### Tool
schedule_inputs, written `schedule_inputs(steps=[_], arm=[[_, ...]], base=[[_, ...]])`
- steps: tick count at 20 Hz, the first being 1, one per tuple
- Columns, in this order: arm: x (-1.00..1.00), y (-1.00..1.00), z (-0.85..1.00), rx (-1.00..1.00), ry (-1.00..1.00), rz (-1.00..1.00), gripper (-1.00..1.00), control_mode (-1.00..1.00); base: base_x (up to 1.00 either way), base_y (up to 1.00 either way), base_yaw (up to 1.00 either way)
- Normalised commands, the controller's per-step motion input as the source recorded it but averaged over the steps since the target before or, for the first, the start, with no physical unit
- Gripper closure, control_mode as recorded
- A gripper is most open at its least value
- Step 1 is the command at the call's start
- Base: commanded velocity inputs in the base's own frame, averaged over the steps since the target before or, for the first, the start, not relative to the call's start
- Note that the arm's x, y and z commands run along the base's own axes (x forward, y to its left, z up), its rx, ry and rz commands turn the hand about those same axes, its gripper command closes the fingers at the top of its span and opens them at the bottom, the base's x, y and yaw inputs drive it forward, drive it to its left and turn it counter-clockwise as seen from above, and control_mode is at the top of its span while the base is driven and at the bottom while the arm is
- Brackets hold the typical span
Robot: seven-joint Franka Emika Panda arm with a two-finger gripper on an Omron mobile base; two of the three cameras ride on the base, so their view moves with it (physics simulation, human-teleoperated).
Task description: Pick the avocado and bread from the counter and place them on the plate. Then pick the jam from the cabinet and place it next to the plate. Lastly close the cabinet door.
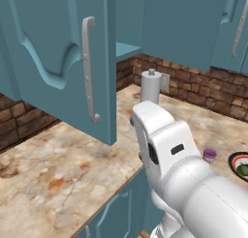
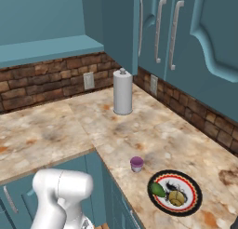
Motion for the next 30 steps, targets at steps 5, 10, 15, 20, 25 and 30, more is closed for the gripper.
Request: schedule_inputs(steps=[5,10,15,20,25,30], arm=[[0.02,0.87,-0.28,-0.16,0.0,0.01,-1.0,-1.0],[0.36,0.64,-0.29,-0.12,0.0,-0.01,-1.0,-1.0],[0.59,0.38,-0.28,-0.04,-0.01,-0.09,-1.0,-1.0],[0.39,0.27,-0.07,0.0,-0.15,-0.15,-1.0,-1.0],[0.17,0.33,0.02,0.01,-0.32,-0.14,-1.0,-1.0],[0.28,0.16,0.09,0.06,-0.28,-0.16,-1.0,-1.0]], base=[[0.0,0.0,0.0],[0.0,0.0,0.0],[0.0,0.0,0.0],[0.0,0.0,0.0],[0.0,0.0,0.0],[0.0,0.0,0.0]])
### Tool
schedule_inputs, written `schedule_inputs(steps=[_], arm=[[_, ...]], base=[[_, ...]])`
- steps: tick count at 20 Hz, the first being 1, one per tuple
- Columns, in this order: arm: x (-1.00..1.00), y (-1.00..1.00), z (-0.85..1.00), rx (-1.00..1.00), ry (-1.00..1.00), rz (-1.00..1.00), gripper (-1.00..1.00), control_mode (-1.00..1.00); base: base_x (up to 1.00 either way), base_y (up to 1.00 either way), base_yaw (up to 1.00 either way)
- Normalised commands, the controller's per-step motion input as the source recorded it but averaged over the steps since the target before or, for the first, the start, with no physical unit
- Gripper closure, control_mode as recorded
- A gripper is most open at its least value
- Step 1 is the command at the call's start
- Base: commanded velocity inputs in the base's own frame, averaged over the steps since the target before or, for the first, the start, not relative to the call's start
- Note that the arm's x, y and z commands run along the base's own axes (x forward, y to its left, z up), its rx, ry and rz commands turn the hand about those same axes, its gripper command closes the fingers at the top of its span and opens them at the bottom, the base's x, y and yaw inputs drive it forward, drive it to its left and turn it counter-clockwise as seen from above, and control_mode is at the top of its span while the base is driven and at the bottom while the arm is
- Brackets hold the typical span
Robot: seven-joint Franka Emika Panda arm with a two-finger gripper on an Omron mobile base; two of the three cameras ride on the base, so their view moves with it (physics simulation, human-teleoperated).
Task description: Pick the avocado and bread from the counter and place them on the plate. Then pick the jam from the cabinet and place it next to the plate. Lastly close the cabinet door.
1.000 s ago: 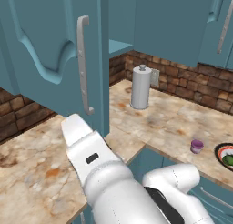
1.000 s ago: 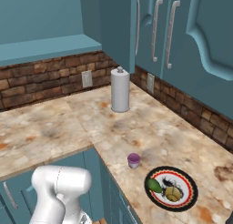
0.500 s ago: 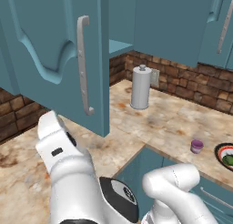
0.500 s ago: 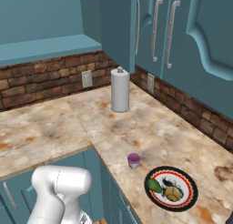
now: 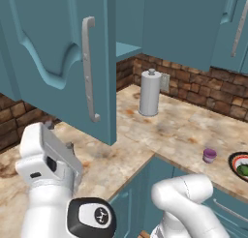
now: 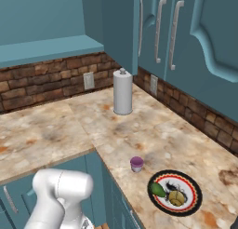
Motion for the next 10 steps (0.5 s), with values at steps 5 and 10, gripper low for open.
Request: schedule_inputs(steps=[5,10], arm=[[0.13,0.03,0.28,0.13,-0.12,-0.19,-1.0,-1.0],[0.0,0.1,0.47,0.17,0.0,-0.16,-1.0,-1.0]], base=[[0.0,0.0,0.0],[0.0,0.0,0.0]])
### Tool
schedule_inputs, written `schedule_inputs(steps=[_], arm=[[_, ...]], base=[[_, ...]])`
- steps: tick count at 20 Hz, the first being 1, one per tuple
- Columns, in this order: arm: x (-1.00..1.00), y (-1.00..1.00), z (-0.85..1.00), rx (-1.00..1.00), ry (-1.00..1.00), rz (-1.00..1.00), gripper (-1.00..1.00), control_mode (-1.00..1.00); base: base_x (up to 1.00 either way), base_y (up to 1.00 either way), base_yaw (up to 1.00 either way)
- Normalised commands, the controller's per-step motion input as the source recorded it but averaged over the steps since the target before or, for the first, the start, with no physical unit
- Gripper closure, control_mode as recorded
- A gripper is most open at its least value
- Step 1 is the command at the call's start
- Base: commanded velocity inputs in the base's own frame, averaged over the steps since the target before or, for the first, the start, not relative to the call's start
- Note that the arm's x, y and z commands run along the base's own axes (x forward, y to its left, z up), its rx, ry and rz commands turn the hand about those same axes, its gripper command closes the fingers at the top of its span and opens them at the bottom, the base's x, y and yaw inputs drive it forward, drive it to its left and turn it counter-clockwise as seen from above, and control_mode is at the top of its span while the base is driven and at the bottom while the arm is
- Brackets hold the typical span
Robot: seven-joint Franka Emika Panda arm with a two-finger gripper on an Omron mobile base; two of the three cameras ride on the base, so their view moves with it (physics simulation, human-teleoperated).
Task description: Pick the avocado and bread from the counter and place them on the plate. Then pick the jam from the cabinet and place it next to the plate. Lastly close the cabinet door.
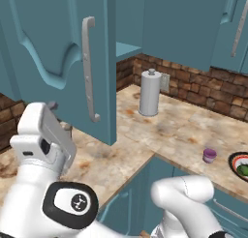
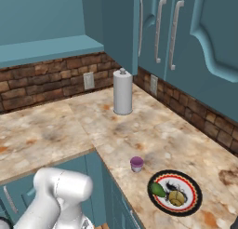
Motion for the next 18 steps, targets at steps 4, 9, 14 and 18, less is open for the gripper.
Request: schedule_inputs(steps=[4,9,14,18], arm=[[0.24,-0.11,0.02,0.14,0.0,-0.15,-1.0,-1.0],[0.58,-0.29,-0.15,0.1,0.03,-0.13,-1.0,-1.0],[0.46,-0.59,-0.01,0.13,0.0,-0.15,-1.0,-1.0],[0.58,-0.66,0.11,0.22,0.03,-0.09,-1.0,-1.0]], base=[[0.0,0.0,0.0],[0.0,0.0,0.0],[0.0,0.0,0.0],[0.0,0.0,0.0]])
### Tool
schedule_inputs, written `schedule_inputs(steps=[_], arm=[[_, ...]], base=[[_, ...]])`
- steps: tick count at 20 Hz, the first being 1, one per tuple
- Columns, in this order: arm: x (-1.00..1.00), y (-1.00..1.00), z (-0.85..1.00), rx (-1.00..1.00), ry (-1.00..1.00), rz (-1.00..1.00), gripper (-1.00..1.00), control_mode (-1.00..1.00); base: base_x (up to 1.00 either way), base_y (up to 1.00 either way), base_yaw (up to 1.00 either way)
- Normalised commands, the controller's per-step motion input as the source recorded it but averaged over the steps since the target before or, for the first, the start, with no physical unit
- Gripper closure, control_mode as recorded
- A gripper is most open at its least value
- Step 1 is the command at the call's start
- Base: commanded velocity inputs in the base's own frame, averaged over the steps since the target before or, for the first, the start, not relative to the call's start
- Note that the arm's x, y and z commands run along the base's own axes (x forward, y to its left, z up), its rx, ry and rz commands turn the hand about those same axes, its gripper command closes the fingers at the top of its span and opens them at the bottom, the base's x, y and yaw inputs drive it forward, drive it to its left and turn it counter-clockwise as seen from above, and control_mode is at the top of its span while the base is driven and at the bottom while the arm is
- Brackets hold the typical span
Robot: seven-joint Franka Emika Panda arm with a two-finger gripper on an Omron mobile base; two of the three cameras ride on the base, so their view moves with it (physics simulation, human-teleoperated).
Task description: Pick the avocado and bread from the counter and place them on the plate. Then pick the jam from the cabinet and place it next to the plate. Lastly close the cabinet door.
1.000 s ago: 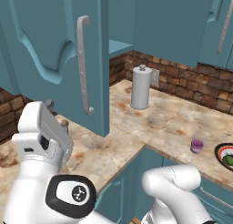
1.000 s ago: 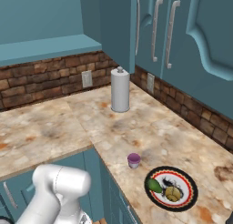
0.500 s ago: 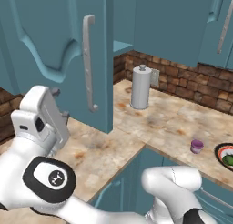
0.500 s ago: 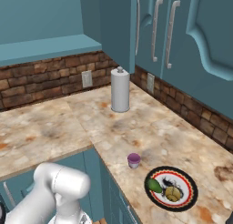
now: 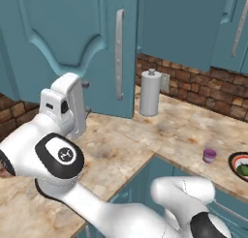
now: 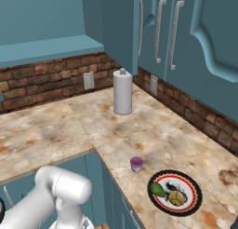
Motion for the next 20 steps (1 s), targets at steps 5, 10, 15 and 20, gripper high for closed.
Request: schedule_inputs(steps=[5,10,15,20], arm=[[0.75,-0.26,0.51,0.23,0.04,0.0,-1.0,-1.0],[0.6,-0.29,0.28,0.19,0.03,0.12,-1.0,-1.0],[0.58,-0.16,0.0,0.14,0.06,0.31,-1.0,-1.0],[0.34,-0.07,-0.11,0.04,0.07,0.42,-1.0,-1.0]], base=[[0.0,0.0,0.0],[0.0,0.0,0.0],[0.0,0.0,0.0],[0.0,0.0,0.0]])
